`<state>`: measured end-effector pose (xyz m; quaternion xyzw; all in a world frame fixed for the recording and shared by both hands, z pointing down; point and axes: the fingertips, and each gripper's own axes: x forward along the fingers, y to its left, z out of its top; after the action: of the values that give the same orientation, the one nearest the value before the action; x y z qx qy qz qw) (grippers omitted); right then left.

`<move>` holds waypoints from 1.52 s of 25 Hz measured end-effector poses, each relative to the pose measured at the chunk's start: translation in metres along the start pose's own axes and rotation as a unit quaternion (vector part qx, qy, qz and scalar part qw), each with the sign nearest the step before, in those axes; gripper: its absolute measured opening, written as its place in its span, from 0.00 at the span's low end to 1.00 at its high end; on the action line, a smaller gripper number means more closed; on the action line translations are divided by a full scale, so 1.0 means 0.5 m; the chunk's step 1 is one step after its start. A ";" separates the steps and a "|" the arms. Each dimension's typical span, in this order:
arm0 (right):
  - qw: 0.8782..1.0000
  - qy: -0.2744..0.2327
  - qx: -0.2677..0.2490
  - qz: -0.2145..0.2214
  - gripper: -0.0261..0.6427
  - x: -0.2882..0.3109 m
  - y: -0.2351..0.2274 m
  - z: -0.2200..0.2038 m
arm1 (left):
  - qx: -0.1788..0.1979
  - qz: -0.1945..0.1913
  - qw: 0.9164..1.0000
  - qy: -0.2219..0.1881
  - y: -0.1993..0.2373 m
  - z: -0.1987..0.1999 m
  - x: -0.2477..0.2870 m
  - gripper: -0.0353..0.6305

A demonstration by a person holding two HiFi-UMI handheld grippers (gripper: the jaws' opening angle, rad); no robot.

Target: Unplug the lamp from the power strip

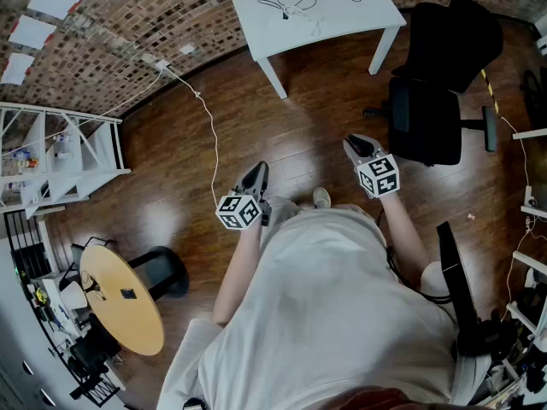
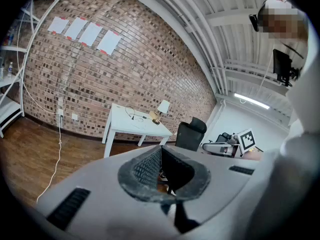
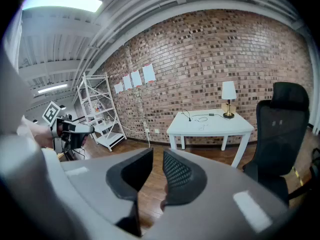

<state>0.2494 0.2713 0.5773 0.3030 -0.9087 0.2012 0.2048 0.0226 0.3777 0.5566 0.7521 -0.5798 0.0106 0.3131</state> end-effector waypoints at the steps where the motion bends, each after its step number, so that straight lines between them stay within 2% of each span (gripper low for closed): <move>1: 1.000 0.001 0.000 -0.001 0.13 0.000 -0.003 -0.003 | -0.001 0.000 1.000 0.001 0.001 -0.004 -0.001 0.06; 10: 1.000 0.010 0.007 -0.009 0.13 0.019 -0.010 -0.019 | -0.007 0.000 1.000 0.012 0.024 -0.018 0.007 0.06; 17: 0.999 0.020 0.015 -0.025 0.13 0.060 -0.029 -0.005 | -0.009 -0.026 0.999 0.033 0.061 0.003 0.077 0.06; 22: 0.999 0.026 0.021 -0.043 0.13 0.108 -0.070 0.037 | -0.001 -0.048 0.998 0.045 0.096 0.065 0.161 0.06; 29: 0.998 0.017 0.022 -0.064 0.13 0.221 -0.116 0.140 | 0.013 -0.081 0.995 0.062 0.177 0.168 0.288 0.06; 38: 0.996 0.022 0.021 -0.082 0.13 0.344 -0.155 0.247 | 0.018 -0.100 0.993 0.059 0.287 0.288 0.405 0.06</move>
<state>0.1414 0.0733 0.5777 0.3765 -0.8717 0.2093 0.2337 -0.0874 0.1140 0.5835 0.8098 -0.4822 0.0342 0.3325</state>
